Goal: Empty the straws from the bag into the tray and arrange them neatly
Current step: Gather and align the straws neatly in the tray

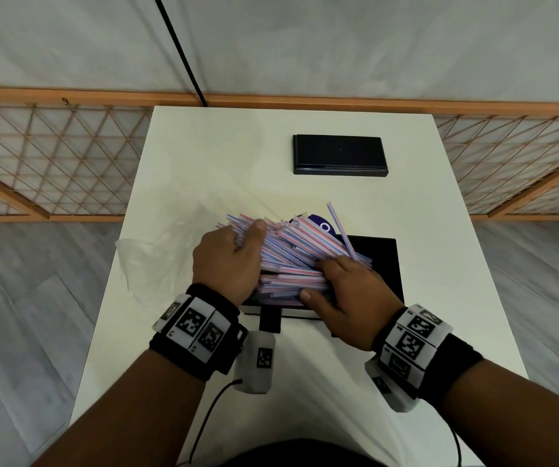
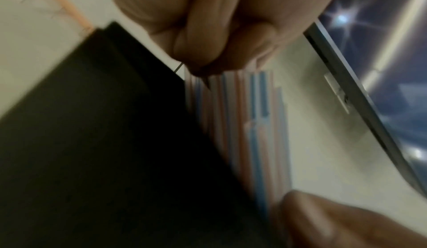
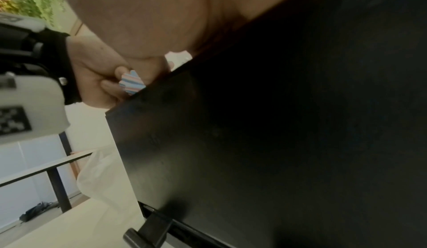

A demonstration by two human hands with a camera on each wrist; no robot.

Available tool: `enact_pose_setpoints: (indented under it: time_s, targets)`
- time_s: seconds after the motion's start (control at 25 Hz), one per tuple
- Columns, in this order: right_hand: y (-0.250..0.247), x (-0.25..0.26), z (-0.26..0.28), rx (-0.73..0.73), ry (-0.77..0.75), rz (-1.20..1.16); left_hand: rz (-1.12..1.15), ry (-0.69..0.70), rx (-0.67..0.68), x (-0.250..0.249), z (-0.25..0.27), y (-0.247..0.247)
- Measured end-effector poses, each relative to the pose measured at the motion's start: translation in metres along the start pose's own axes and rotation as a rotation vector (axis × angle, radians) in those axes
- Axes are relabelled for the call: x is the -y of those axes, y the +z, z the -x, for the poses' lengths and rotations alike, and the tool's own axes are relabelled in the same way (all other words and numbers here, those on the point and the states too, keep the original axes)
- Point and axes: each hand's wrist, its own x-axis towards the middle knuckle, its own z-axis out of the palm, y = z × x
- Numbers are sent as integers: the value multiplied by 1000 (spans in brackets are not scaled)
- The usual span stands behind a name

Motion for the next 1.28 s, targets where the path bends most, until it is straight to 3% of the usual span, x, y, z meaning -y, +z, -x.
enact_pose_setpoints:
  time_s: [0.16, 0.2, 0.28, 0.32, 0.4, 0.48, 0.6, 0.72, 0.88, 1.12, 1.28]
  targets:
    - [-3, 0, 4, -135, -3, -55, 478, -207, 15, -4, 4, -5]
    - [-3, -1, 4, -133, 8, -43, 465, -220, 63, -6, 6, -5]
    - [-2, -4, 4, -61, 47, 25, 120, -101, 150, -8, 14, -10]
    - [-2, -5, 3, -25, 71, 62, -70, -31, 140, -6, 16, -12]
    - [-4, -5, 1, 7, 139, 113, -113, -40, 39, -3, 15, -17]
    - [-7, -1, -1, 20, 204, 142, 97, -153, -8, 7, 6, -12]
    - [-7, 10, -10, 37, 204, 174, 492, -327, 55, 10, 2, 2]
    - [-5, 25, -22, 3, 138, 154, 524, -276, 40, 6, 9, 13]
    - [-9, 36, -25, -68, 20, 39, 608, -356, -54, 9, 4, 12]
    - [-8, 6, 1, -26, 61, 141, 190, -219, -74, 12, 9, 8]
    - [-1, 6, -1, 4, 64, 129, 13, -7, -73, 9, 19, 6]
